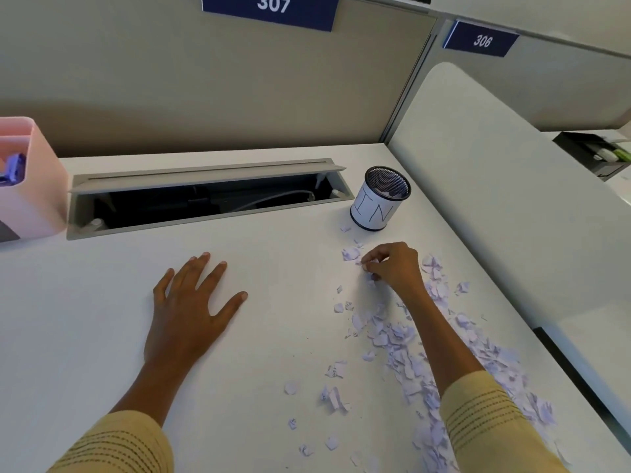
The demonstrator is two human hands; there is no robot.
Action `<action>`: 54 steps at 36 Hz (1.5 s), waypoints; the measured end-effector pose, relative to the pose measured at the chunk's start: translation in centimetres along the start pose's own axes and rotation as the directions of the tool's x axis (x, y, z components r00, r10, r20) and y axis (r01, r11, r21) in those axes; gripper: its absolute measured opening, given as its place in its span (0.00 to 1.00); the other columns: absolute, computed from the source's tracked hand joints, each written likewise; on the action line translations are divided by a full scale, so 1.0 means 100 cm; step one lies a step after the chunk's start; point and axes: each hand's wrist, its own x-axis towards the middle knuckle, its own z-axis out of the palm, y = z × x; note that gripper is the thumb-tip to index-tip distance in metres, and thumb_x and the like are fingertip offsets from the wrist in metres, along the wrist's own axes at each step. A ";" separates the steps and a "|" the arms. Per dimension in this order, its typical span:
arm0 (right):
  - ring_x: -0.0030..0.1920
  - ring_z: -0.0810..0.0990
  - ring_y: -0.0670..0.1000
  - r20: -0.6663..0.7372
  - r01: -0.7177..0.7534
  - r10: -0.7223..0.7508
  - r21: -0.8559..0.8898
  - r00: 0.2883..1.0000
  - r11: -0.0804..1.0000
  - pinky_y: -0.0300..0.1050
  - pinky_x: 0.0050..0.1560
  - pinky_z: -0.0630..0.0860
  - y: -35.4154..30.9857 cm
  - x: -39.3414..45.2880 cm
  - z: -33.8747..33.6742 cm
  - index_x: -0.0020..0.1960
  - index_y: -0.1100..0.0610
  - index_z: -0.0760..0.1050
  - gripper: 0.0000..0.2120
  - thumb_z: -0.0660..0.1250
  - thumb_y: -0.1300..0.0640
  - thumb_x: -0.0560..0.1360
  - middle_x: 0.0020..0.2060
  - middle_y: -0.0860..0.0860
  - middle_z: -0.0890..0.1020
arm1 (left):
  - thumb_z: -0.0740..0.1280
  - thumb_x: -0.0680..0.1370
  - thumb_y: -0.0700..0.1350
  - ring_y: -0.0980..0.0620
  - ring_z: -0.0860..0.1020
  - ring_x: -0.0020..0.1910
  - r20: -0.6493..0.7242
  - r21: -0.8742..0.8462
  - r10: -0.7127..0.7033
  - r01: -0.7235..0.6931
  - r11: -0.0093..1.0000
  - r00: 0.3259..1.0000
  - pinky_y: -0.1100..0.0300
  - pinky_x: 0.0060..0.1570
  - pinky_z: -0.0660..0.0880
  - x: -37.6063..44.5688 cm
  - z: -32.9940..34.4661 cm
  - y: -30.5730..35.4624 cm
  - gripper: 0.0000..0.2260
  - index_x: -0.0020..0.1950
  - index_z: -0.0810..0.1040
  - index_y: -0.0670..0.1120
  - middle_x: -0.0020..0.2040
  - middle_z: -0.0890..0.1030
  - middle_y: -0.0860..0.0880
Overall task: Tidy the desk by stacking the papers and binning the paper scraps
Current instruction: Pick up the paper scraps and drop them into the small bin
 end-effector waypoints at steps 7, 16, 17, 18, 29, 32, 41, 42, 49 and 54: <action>0.28 0.81 0.52 -0.018 0.040 -0.038 0.178 0.999 0.983 0.44 0.43 0.83 -0.017 0.010 -0.036 0.41 0.64 0.83 0.06 0.74 0.71 0.66 0.32 0.55 0.82 | 0.50 0.75 0.68 0.49 0.63 0.74 -0.004 -0.010 -0.003 0.003 1.000 1.000 0.48 0.73 0.53 0.001 0.000 0.000 0.33 0.70 0.72 0.50 0.74 0.67 0.48; 0.32 0.81 0.55 -0.252 0.160 -0.091 0.270 0.963 0.949 0.52 0.49 0.81 -0.061 0.059 -0.080 0.40 0.62 0.82 0.07 0.72 0.71 0.65 0.35 0.57 0.82 | 0.50 0.75 0.68 0.47 0.63 0.74 -0.004 -0.008 0.004 -0.004 1.000 1.000 0.47 0.73 0.52 0.000 0.000 0.000 0.33 0.70 0.73 0.49 0.73 0.68 0.46; 0.32 0.81 0.54 -0.257 0.156 -0.091 0.245 0.962 0.957 0.51 0.49 0.81 -0.062 0.064 -0.079 0.40 0.63 0.82 0.06 0.72 0.71 0.65 0.34 0.56 0.81 | 0.50 0.75 0.68 0.47 0.63 0.74 -0.001 -0.006 0.003 -0.003 1.000 1.000 0.47 0.73 0.52 0.001 0.000 0.000 0.33 0.70 0.73 0.49 0.73 0.68 0.46; 0.30 0.80 0.52 -0.255 0.151 -0.094 0.213 0.962 0.965 0.48 0.48 0.82 -0.063 0.068 -0.079 0.41 0.64 0.82 0.06 0.72 0.70 0.65 0.33 0.55 0.81 | 0.50 0.75 0.68 0.47 0.63 0.74 0.000 -0.005 0.002 -0.002 1.000 1.000 0.47 0.72 0.52 0.001 0.000 0.000 0.33 0.70 0.73 0.49 0.73 0.68 0.46; 0.38 0.78 0.44 -0.315 0.383 -0.387 -0.077 0.867 0.920 0.23 0.40 0.68 -0.074 0.047 -0.059 0.47 0.58 0.83 0.07 0.72 0.60 0.70 0.42 0.53 0.83 | 0.50 0.75 0.68 0.47 0.63 0.74 0.001 -0.016 0.002 -0.002 1.000 1.000 0.47 0.73 0.52 0.002 0.001 -0.002 0.33 0.70 0.72 0.49 0.74 0.67 0.47; 0.37 0.77 0.39 -0.193 0.538 -0.541 -0.070 0.819 0.840 0.28 0.42 0.72 -0.070 0.025 -0.030 0.46 0.58 0.83 0.05 0.71 0.63 0.71 0.43 0.51 0.83 | 0.50 0.75 0.68 0.47 0.63 0.74 0.009 -0.006 0.001 -0.001 1.000 1.000 0.46 0.73 0.54 0.001 0.001 -0.002 0.33 0.70 0.72 0.49 0.74 0.67 0.46; 0.72 0.63 0.55 0.277 0.451 -0.365 -0.387 0.889 0.804 0.50 0.70 0.63 -0.009 0.011 0.027 0.70 0.51 0.69 0.22 0.64 0.49 0.77 0.73 0.53 0.65 | 0.50 0.76 0.67 0.45 0.65 0.73 0.020 0.011 0.016 -0.016 1.000 1.000 0.44 0.72 0.55 0.001 0.000 -0.001 0.32 0.70 0.73 0.48 0.73 0.68 0.45; 0.71 0.65 0.55 0.238 0.451 -0.385 -0.388 0.892 0.804 0.49 0.69 0.63 -0.002 0.003 0.028 0.70 0.52 0.70 0.20 0.64 0.52 0.78 0.72 0.54 0.67 | 0.50 0.76 0.66 0.45 0.65 0.73 0.020 0.023 0.020 -0.021 1.000 1.000 0.44 0.72 0.56 0.001 0.000 -0.001 0.32 0.70 0.73 0.47 0.73 0.69 0.44; 0.61 0.75 0.57 0.103 0.442 -0.459 -0.520 0.882 0.731 0.45 0.62 0.69 0.021 -0.038 0.025 0.59 0.59 0.79 0.13 0.63 0.65 0.77 0.59 0.56 0.79 | 0.44 0.79 0.62 0.39 0.67 0.71 0.054 0.135 0.066 -0.073 0.988 0.996 0.39 0.71 0.57 -0.002 0.008 -0.001 0.33 0.71 0.71 0.42 0.71 0.69 0.39; 0.44 0.82 0.56 0.071 0.370 -0.385 -0.480 0.920 0.795 0.38 0.47 0.72 0.010 -0.037 0.008 0.47 0.62 0.84 0.07 0.68 0.67 0.73 0.45 0.57 0.85 | 0.48 0.80 0.54 0.35 0.72 0.66 0.081 0.173 0.110 -0.123 0.977 0.991 0.38 0.66 0.63 -0.004 0.010 0.006 0.27 0.67 0.74 0.39 0.67 0.73 0.35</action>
